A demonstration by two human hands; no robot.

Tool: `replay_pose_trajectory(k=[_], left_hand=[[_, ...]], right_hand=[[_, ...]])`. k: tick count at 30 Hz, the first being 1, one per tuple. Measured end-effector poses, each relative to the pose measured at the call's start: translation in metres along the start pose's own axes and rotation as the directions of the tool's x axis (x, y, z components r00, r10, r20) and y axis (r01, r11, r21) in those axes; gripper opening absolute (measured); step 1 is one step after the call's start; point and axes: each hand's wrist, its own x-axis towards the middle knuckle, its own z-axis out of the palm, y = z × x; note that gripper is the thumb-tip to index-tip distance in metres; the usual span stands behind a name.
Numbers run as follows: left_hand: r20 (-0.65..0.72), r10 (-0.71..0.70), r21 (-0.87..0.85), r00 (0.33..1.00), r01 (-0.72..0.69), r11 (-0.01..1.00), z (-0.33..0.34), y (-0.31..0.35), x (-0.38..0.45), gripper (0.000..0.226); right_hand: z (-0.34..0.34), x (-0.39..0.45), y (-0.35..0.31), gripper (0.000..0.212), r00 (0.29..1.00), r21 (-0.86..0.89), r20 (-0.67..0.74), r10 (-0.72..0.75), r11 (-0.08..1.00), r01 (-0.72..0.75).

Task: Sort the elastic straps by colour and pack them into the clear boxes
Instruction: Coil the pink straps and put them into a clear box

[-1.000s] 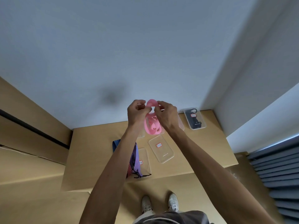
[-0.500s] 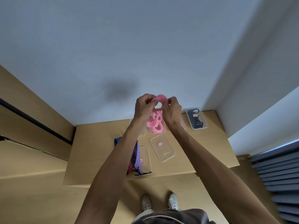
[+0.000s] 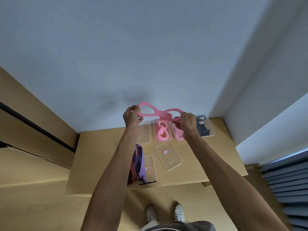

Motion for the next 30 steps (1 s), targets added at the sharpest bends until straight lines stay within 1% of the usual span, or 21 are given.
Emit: replay_pose_trajectory(k=[3,4,6,8,9,11,13,16,17,18,19,20,21,22,23,24,25,26,27,28,30], left_hand=[[-0.077,-0.02,-0.079,0.997,0.013,0.997,-0.003,-0.004,0.001,0.009],[-0.095,-0.026,-0.105,0.995,0.016,0.994,-0.005,-0.004,0.002,0.011],[-0.104,-0.032,-0.141,0.994,0.017,0.99,-0.008,-0.003,0.004,0.016],[-0.095,-0.022,-0.135,0.995,0.009,0.991,-0.012,-0.003,0.007,0.019],[-0.086,-0.008,-0.099,0.996,-0.001,0.995,-0.012,-0.004,0.007,0.02],[-0.044,0.048,0.084,0.998,-0.044,0.996,-0.01,-0.009,0.006,0.019],[0.037,0.093,0.285,0.995,-0.099,0.953,-0.008,-0.014,0.002,0.018],[0.128,0.127,0.441,0.984,-0.171,0.881,-0.005,-0.017,-0.001,0.021],[0.126,0.146,0.503,0.981,-0.19,0.843,-0.004,-0.017,-0.002,0.025],[0.104,0.185,0.601,0.977,-0.21,0.771,-0.003,-0.017,-0.004,0.031],[0.083,0.253,0.715,0.964,-0.235,0.659,-0.002,-0.018,-0.006,0.037],[0.094,0.341,0.798,0.935,-0.276,0.536,-0.001,-0.02,-0.009,0.041],[0.146,0.425,0.825,0.893,-0.347,0.446,0.001,-0.023,-0.012,0.042],[0.23,0.47,0.802,0.852,-0.439,0.405,0.003,-0.026,-0.015,0.041],[0.328,0.457,0.746,0.827,-0.523,0.411,0.007,-0.03,-0.018,0.039],[0.432,0.396,0.696,0.81,-0.579,0.426,0.011,-0.033,-0.021,0.039],[0.526,0.318,0.67,0.789,-0.615,0.416,0.015,-0.037,-0.023,0.04],[0.591,0.262,0.667,0.763,-0.645,0.374,0.019,-0.04,-0.024,0.041],[0.619,0.238,0.665,0.748,-0.661,0.347,0.021,-0.044,-0.024,0.04],[0.617,0.246,0.661,0.748,-0.662,0.353,0.024,-0.046,-0.024,0.037],[0.582,0.301,0.639,0.755,-0.654,0.406,0.026,-0.048,-0.023,0.025]], right_hand=[[0.006,-0.002,0.0,0.022,1.0,0.067,-0.008,0.013,0.998,-0.013],[0.006,-0.002,0.0,0.024,1.0,0.057,-0.02,0.009,0.998,-0.008],[0.006,0.0,0.001,0.027,0.999,0.055,-0.037,0.005,0.999,-0.003],[0.005,-0.002,0.003,0.029,0.999,0.065,-0.042,0.002,0.998,0.0],[0.006,-0.003,0.003,0.029,0.999,0.058,-0.036,-0.009,0.998,0.011],[0.01,-0.006,0.001,0.028,0.999,0.026,-0.011,-0.046,0.999,0.046],[0.014,-0.009,-0.005,0.028,0.994,-0.064,-0.004,-0.111,0.992,0.11],[0.018,-0.012,-0.013,0.023,0.976,-0.164,0.009,-0.216,0.963,0.214],[0.018,-0.013,-0.015,0.021,0.971,-0.174,0.011,-0.24,0.956,0.238],[0.018,-0.015,-0.018,0.021,0.968,-0.177,0.008,-0.251,0.952,0.248],[0.017,-0.015,-0.019,0.021,0.968,-0.169,0.001,-0.252,0.954,0.249],[0.016,-0.016,-0.019,0.022,0.969,-0.155,-0.003,-0.245,0.958,0.242],[0.017,-0.015,-0.019,0.022,0.971,-0.142,-0.005,-0.238,0.961,0.235],[0.018,-0.016,-0.019,0.022,0.972,-0.138,-0.003,-0.235,0.963,0.232],[0.02,-0.016,-0.019,0.021,0.971,-0.138,0.004,-0.238,0.962,0.236],[0.023,-0.016,-0.019,0.021,0.97,-0.14,0.016,-0.244,0.96,0.244],[0.025,-0.017,-0.018,0.021,0.966,-0.137,0.029,-0.257,0.956,0.258],[0.028,-0.019,-0.018,0.021,0.963,-0.14,0.044,-0.267,0.952,0.271],[0.03,-0.019,-0.018,0.022,0.96,-0.148,0.059,-0.273,0.949,0.279],[0.031,-0.02,-0.018,0.025,0.959,-0.17,0.074,-0.274,0.944,0.283],[0.03,-0.021,-0.021,0.033,0.945,-0.241,0.109,-0.308,0.914,0.326]])
